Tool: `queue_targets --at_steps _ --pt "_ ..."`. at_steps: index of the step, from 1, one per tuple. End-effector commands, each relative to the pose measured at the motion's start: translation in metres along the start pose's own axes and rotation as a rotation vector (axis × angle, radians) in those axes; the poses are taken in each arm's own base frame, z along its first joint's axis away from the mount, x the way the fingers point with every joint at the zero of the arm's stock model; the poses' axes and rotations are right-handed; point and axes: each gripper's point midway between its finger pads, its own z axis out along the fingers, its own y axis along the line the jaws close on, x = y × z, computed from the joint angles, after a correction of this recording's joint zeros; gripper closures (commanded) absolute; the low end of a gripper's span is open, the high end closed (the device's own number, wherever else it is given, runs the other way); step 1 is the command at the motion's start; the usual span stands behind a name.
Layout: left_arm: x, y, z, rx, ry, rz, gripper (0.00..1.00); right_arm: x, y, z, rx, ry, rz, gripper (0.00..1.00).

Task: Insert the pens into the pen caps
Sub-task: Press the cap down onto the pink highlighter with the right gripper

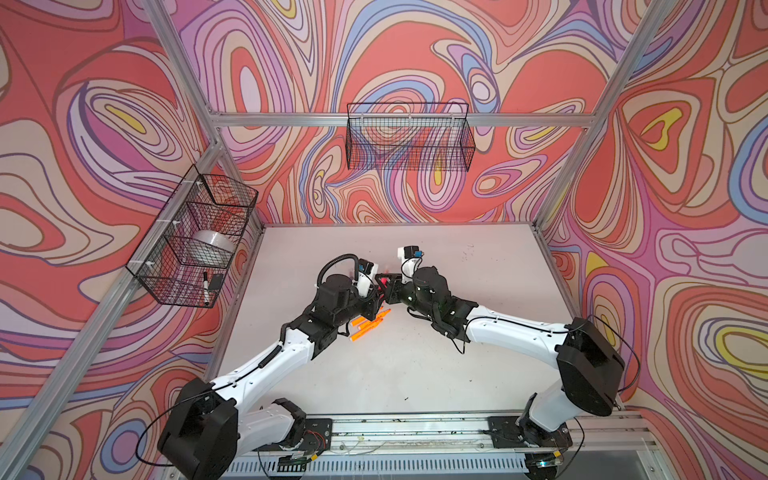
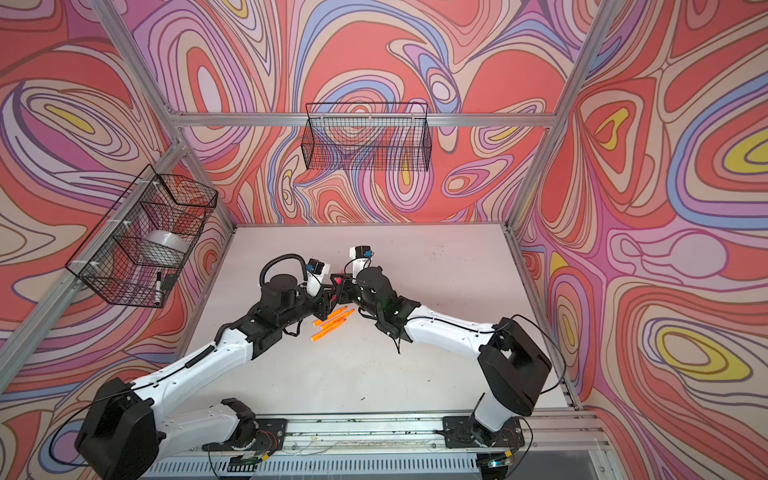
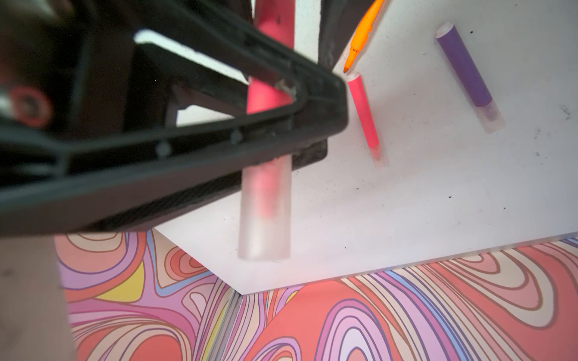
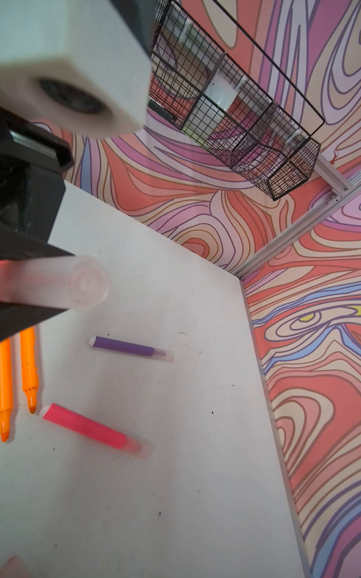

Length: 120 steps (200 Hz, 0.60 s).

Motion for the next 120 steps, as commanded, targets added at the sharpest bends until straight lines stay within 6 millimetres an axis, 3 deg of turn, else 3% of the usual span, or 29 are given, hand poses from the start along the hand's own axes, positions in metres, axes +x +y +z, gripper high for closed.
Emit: queue_targets --at_steps 1,61,120 --pt "-0.021 -0.02 -0.002 0.088 -0.045 0.055 0.63 0.004 0.011 0.003 -0.023 0.02 -0.007 0.92" --pt "-0.035 -0.008 -0.011 0.002 -0.113 0.052 0.65 0.011 0.011 0.003 -0.035 0.04 0.011 0.94" --pt "-0.051 -0.01 -0.012 0.009 -0.171 0.046 0.78 0.022 0.022 0.005 -0.074 0.061 0.022 0.94"
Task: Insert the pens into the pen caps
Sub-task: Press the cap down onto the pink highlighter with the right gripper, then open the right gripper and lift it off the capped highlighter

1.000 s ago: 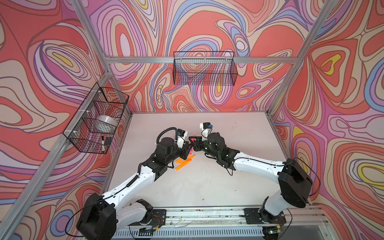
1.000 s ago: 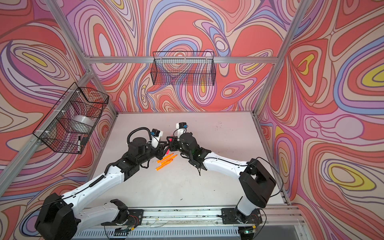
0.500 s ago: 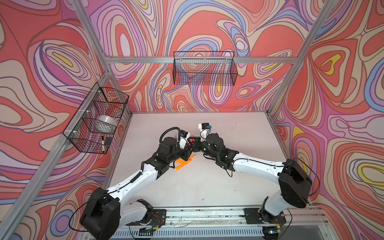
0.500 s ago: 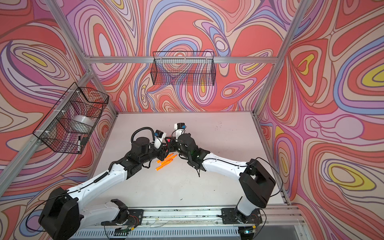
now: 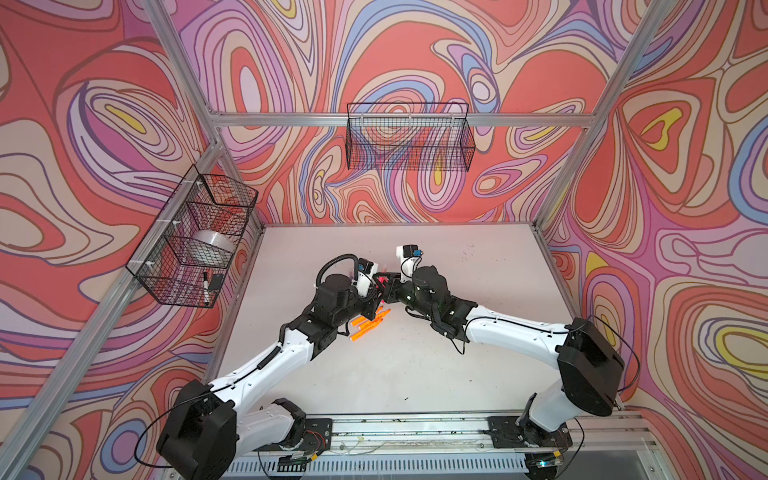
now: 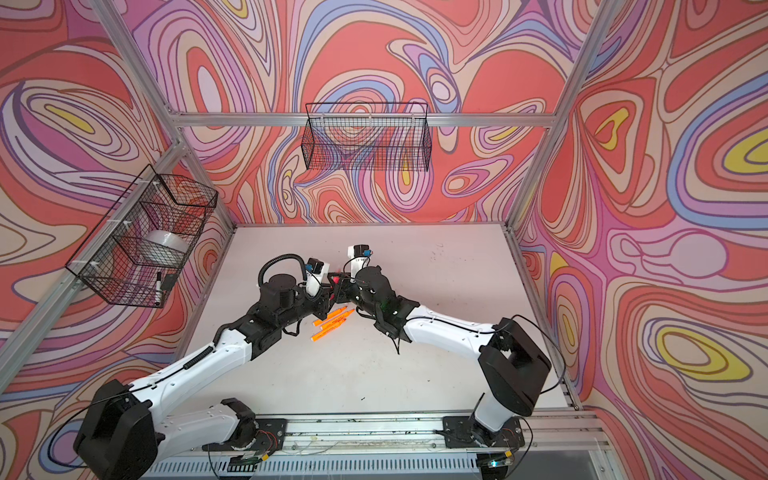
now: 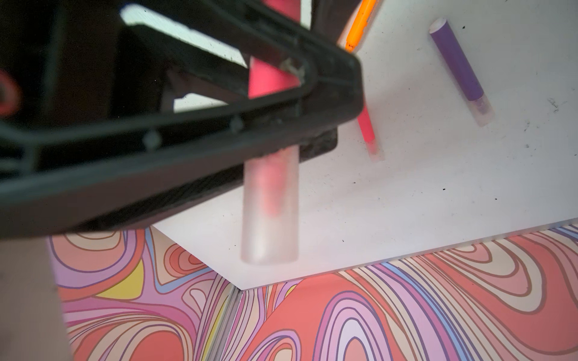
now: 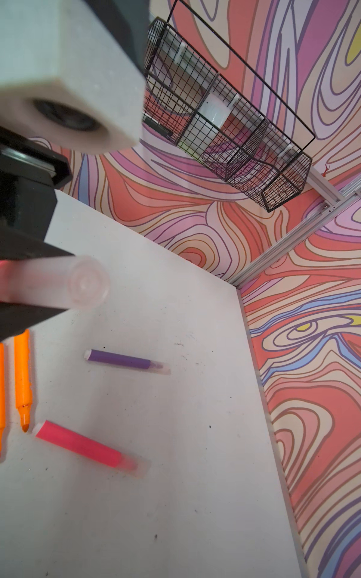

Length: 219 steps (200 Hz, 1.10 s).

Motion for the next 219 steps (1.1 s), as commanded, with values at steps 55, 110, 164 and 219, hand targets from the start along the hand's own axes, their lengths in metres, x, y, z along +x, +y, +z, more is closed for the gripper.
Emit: queue_targets --at_steps 55,110,164,219 --pt "-0.04 -0.011 -0.004 0.036 -0.141 0.015 1.0 0.029 0.009 0.003 -0.025 0.07 -0.007 0.59" --pt "-0.023 -0.007 -0.005 0.023 -0.121 0.005 1.0 0.009 -0.001 -0.024 0.033 -0.009 -0.026 0.36" --pt "-0.018 -0.008 -0.011 0.028 -0.112 0.015 1.0 -0.022 -0.005 -0.052 0.051 -0.094 -0.03 0.41" --pt "-0.008 -0.021 -0.012 0.103 -0.083 0.031 1.0 -0.051 -0.002 -0.052 0.018 -0.126 -0.017 0.48"
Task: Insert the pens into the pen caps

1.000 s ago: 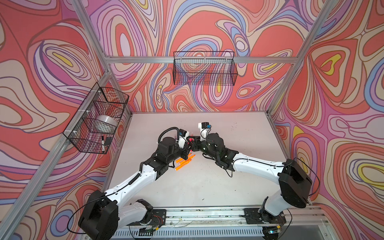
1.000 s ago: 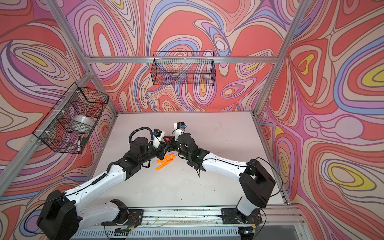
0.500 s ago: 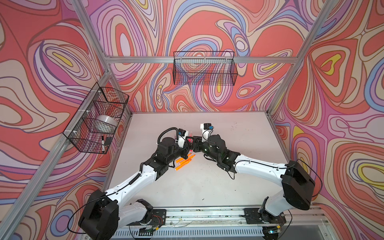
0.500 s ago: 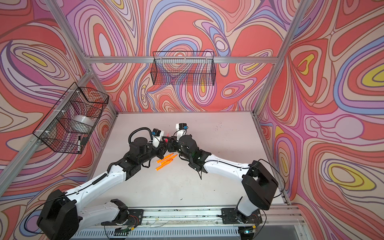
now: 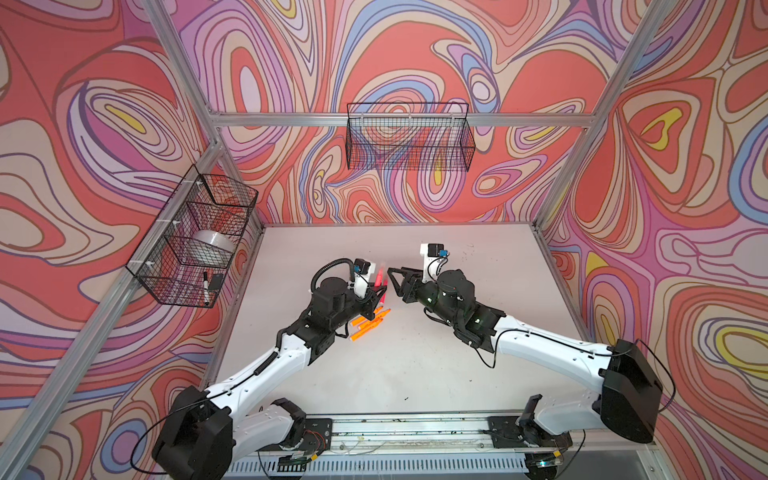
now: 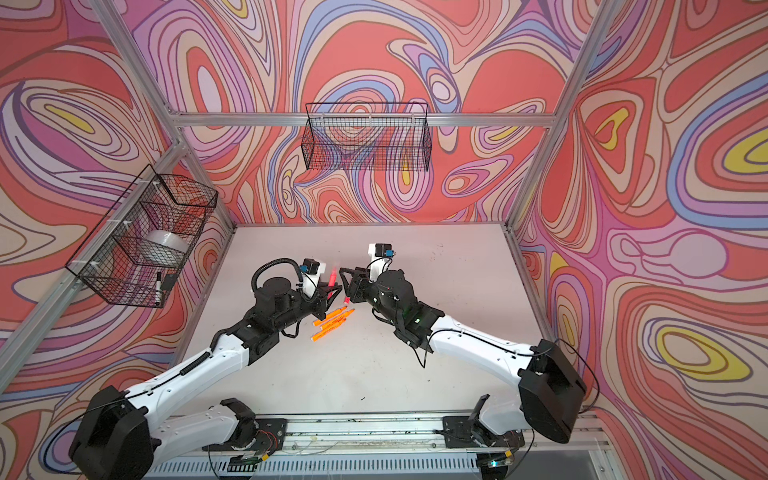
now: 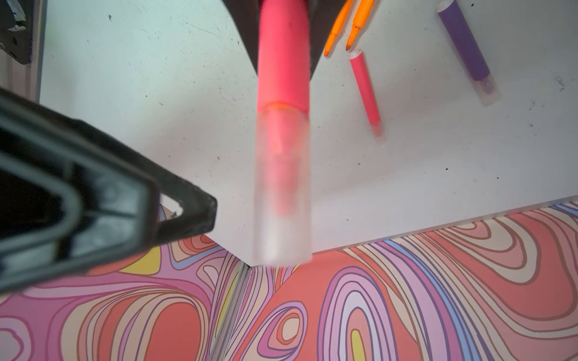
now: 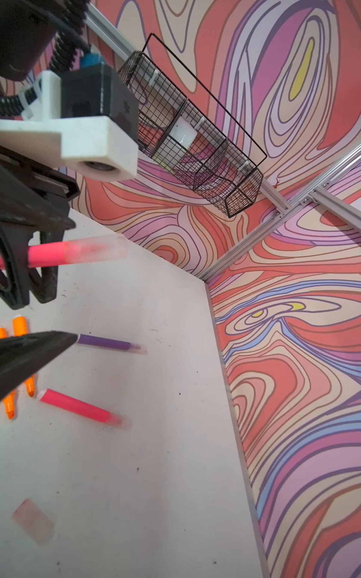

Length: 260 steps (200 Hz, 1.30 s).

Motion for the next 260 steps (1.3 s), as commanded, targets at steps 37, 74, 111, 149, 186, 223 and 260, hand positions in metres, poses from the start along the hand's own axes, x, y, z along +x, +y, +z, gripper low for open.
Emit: queue_targets --at_steps 37,74,111,149,186,223,260 --pt "0.003 -0.016 -0.005 0.081 -0.003 0.033 1.0 -0.017 0.009 0.019 -0.036 0.004 -0.001 0.51" --pt "0.005 -0.017 -0.004 0.088 0.004 0.035 1.0 -0.01 0.012 0.041 -0.036 0.047 -0.003 0.55" --pt "0.004 -0.017 -0.004 0.086 0.001 0.036 1.0 -0.004 0.01 0.049 -0.031 0.065 -0.002 0.66" --pt "0.002 -0.016 -0.004 0.081 -0.006 0.035 1.0 0.003 0.009 0.05 -0.033 0.091 0.003 0.86" --pt "-0.002 -0.008 0.0 0.035 -0.016 0.034 1.0 0.029 0.008 0.048 -0.029 0.158 0.006 0.97" --pt "-0.017 0.01 0.004 -0.075 -0.03 0.026 1.0 0.062 -0.002 0.042 0.012 0.225 0.006 1.0" --pt "-0.045 0.028 0.004 -0.193 -0.094 0.042 1.0 0.098 -0.016 0.031 0.121 0.275 0.016 1.0"
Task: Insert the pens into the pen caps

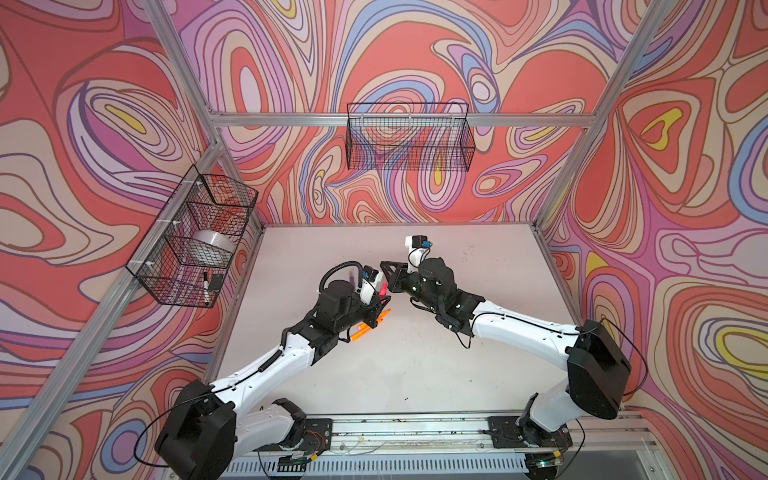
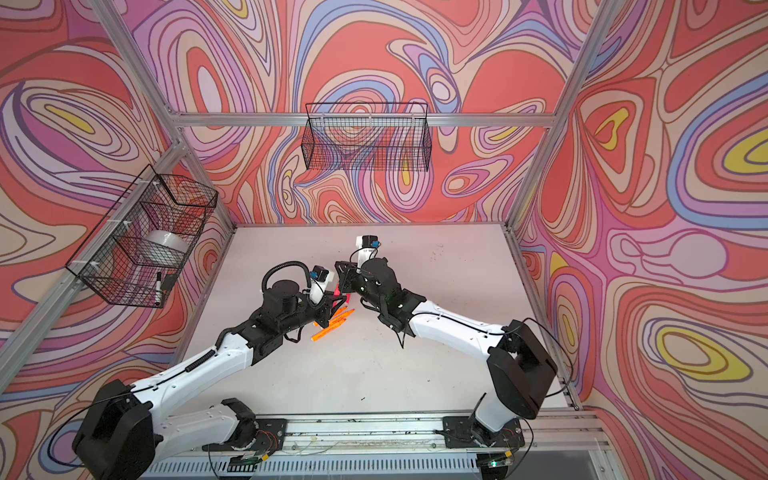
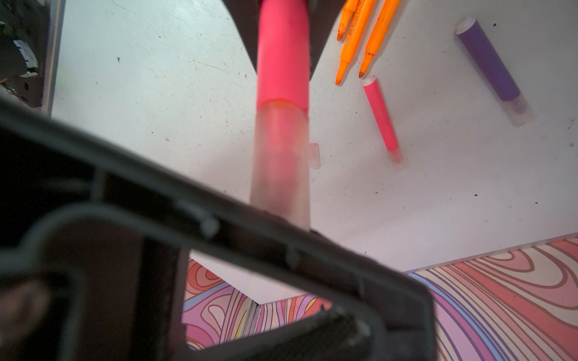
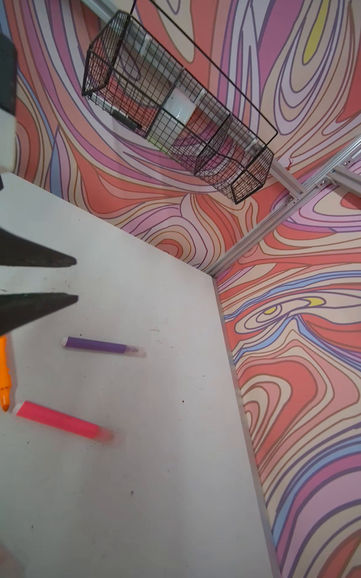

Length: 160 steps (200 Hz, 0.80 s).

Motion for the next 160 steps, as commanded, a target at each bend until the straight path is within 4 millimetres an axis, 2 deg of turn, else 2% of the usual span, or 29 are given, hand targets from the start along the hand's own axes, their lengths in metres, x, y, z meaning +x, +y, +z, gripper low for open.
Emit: queue_targets --at_steps 1,38,58,77,89,109,144,160 --pt "-0.074 0.034 -0.012 -0.201 -0.212 0.009 1.0 0.082 -0.013 -0.009 0.074 0.221 -0.007 1.0" --pt "-0.1 0.054 -0.021 -0.338 -0.284 0.025 1.0 0.115 -0.008 -0.012 0.082 0.293 0.053 1.0" --pt "-0.108 0.057 -0.02 -0.354 -0.297 0.023 1.0 0.121 -0.008 -0.012 0.082 0.312 0.072 1.0" --pt "-0.11 0.055 -0.015 -0.327 -0.297 0.014 1.0 0.123 0.003 -0.011 0.026 0.332 0.091 1.0" --pt "-0.111 0.052 -0.013 -0.222 -0.296 -0.035 1.0 0.124 0.017 -0.011 -0.06 0.333 0.088 1.0" --pt "-0.114 0.049 -0.018 -0.017 -0.306 -0.139 1.0 0.122 0.029 -0.015 -0.152 0.311 0.068 1.0" --pt "-0.115 0.03 -0.036 0.146 -0.314 -0.115 1.0 0.12 0.043 -0.025 -0.263 0.299 0.014 1.0" --pt "-0.113 0.028 -0.04 0.153 -0.309 -0.094 1.0 0.12 0.049 -0.027 -0.29 0.307 0.002 1.0"
